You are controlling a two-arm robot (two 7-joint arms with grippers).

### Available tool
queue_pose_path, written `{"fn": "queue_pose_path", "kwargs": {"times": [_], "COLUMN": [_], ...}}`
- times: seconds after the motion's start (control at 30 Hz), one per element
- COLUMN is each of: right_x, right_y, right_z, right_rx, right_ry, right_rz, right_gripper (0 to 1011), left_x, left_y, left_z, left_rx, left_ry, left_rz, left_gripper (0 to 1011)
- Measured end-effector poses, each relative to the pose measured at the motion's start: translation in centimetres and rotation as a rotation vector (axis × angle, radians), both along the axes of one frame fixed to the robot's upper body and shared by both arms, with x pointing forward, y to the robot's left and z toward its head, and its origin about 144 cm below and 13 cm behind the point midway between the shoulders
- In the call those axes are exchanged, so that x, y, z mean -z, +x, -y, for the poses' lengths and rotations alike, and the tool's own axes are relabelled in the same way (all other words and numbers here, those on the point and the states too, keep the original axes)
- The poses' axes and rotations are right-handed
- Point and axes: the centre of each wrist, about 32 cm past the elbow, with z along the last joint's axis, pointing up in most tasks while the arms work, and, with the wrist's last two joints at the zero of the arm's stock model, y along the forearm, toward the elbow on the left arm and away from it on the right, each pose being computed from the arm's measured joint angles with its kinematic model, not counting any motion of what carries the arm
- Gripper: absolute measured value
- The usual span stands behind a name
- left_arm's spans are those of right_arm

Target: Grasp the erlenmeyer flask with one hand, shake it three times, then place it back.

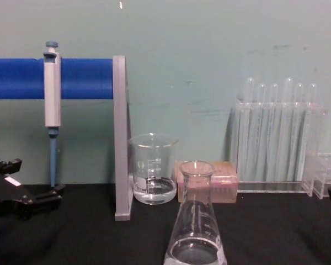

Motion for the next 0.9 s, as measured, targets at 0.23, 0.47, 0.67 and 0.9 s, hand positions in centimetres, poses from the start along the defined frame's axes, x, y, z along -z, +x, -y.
{"fn": "queue_pose_path", "kwargs": {"times": [0.23,0.47,0.67,0.9], "right_x": [0.0,0.0,-0.3,-0.7], "right_y": [0.0,0.0,-0.4,-1.5], "right_z": [0.0,0.1,0.9,1.6], "right_rx": [0.0,-0.003,-0.05,-0.124], "right_ry": [0.0,0.0,0.005,0.033], "right_rz": [0.0,-0.001,-0.023,-0.064], "right_gripper": [1003,1003,1003,1003], "left_x": [0.0,0.0,0.0,0.0], "left_y": [0.0,0.0,0.0,0.0], "left_z": [0.0,0.0,0.0,0.0], "left_rx": [0.0,0.0,0.0,0.0], "left_ry": [0.0,0.0,0.0,0.0], "left_rz": [0.0,0.0,0.0,0.0], "left_gripper": [1001,1001,1001,1001]}}
